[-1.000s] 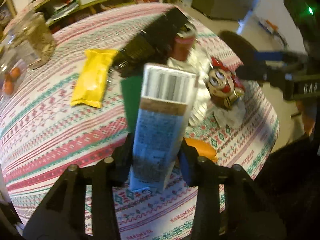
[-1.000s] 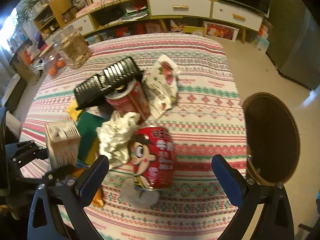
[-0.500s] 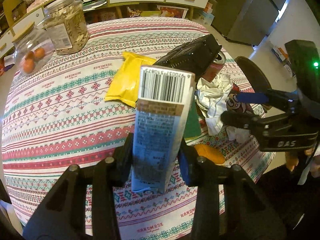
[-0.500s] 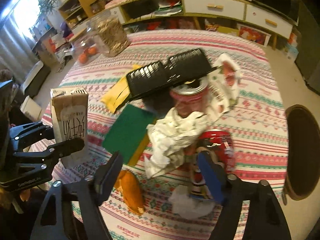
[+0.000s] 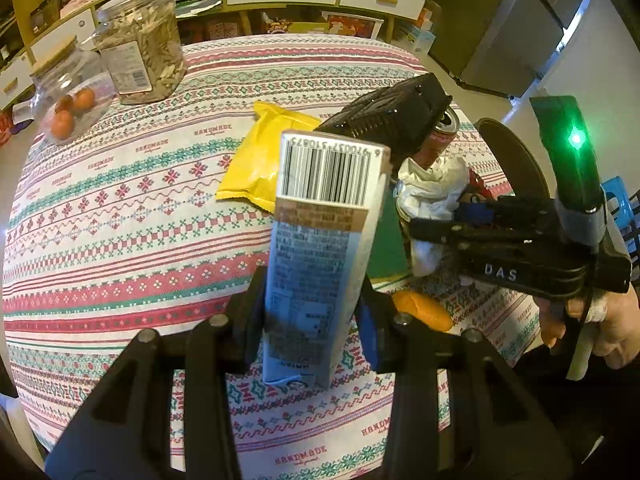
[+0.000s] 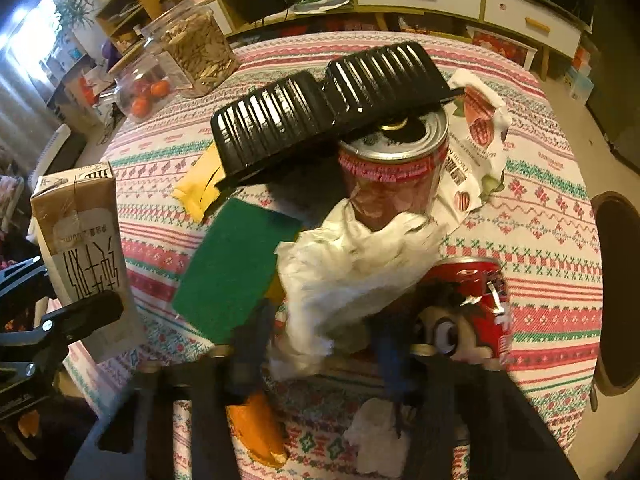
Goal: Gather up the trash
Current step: 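Grasp the crumpled white paper with the right tool while the left tool holds the carton, then carry both items over the bin and open the left tool to drop the carton, then open the right tool to drop the crumpled paper into the bin, then reach the left tool to the green sponge and grasp it, then lift the green sponge off the table with the left tool, then grasp the black plastic container with the right tool, then carry the sponge with the left tool while the right tool carries the black container to the bin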
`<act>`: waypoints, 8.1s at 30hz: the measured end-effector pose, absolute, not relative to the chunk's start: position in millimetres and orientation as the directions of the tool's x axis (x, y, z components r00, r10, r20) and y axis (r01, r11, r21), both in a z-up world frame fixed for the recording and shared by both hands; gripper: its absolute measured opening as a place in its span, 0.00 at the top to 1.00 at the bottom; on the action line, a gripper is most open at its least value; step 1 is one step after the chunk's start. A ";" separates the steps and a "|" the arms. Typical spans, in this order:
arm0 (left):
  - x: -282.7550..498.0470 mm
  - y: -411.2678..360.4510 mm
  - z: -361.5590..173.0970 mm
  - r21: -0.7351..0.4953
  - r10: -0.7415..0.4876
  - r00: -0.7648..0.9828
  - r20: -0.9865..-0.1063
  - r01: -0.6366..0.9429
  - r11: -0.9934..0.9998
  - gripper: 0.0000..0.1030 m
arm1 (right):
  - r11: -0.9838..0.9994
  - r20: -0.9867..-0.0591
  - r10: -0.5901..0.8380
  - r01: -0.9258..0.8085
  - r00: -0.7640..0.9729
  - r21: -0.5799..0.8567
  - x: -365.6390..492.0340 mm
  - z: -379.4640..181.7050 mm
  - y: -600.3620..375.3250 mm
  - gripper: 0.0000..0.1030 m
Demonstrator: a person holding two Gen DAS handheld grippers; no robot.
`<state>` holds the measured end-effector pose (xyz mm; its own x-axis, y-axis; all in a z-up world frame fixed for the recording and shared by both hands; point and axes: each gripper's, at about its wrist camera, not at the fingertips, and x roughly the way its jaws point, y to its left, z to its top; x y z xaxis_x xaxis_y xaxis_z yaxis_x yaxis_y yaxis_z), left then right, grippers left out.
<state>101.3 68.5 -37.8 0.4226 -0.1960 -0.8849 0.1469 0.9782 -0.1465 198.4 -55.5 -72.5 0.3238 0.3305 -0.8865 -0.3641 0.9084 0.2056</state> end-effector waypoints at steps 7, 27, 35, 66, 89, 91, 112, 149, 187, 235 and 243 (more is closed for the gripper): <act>101.3 66.1 -27.2 -0.161 -0.209 0.448 -0.869 0.143 0.977 0.59 | 0.890 -0.859 0.361 -0.408 0.362 0.203 183.3 -49.2 -63.0 0.76; 118.7 -7.3 -10.8 -0.195 -0.294 0.463 -0.836 0.251 0.948 0.59 | 0.930 -0.796 0.357 -0.263 0.489 0.256 164.1 -1.0 -177.9 0.76; 127.1 -64.5 -8.6 -0.200 -0.343 0.447 -0.827 0.336 0.920 0.59 | 0.956 -0.797 0.294 -0.165 0.528 0.243 156.1 2.5 -236.2 0.76; 208.5 -273.7 -49.1 -0.244 -0.431 0.363 -0.826 0.459 0.854 0.59 | 0.946 -0.846 0.111 0.205 0.521 0.250 143.3 -34.1 -444.1 0.76; 167.2 -191.4 -3.6 -0.186 -0.383 0.495 -0.780 0.401 0.897 0.14 | 0.949 -0.873 0.086 0.228 0.480 0.219 164.2 -48.4 -434.9 0.76; 164.7 -179.2 -0.8 -0.187 -0.378 0.495 -0.782 0.393 0.900 0.14 | 0.949 -0.876 0.083 0.231 0.476 0.216 166.7 -50.8 -432.8 0.75; 131.2 -92.2 6.4 -0.088 -0.269 0.582 -0.767 0.319 0.944 0.12 | 0.957 -0.876 0.049 0.230 0.479 0.179 193.3 -56.0 -389.5 0.24; 158.9 38.6 -60.9 -0.227 -0.222 0.320 -0.921 0.022 0.974 0.07 | 0.990 -0.859 0.142 -0.054 0.492 0.133 175.4 -14.3 -247.3 0.21; 130.6 139.4 -15.2 -0.220 -0.179 0.486 -0.855 -0.028 0.975 0.41 | 0.921 -0.837 0.143 -0.380 0.528 -0.083 168.3 5.8 -109.7 0.21; 128.1 200.6 -0.5 -0.294 -0.169 0.542 -0.823 -0.153 0.943 0.41 | 0.466 -0.576 -0.066 -0.485 0.815 -0.740 235.3 -19.9 18.8 0.86; 128.1 192.3 -1.8 -0.286 -0.171 0.535 -0.828 -0.141 0.948 0.41 | 0.763 -0.705 0.065 -0.491 0.706 -0.420 262.1 3.0 -27.4 0.86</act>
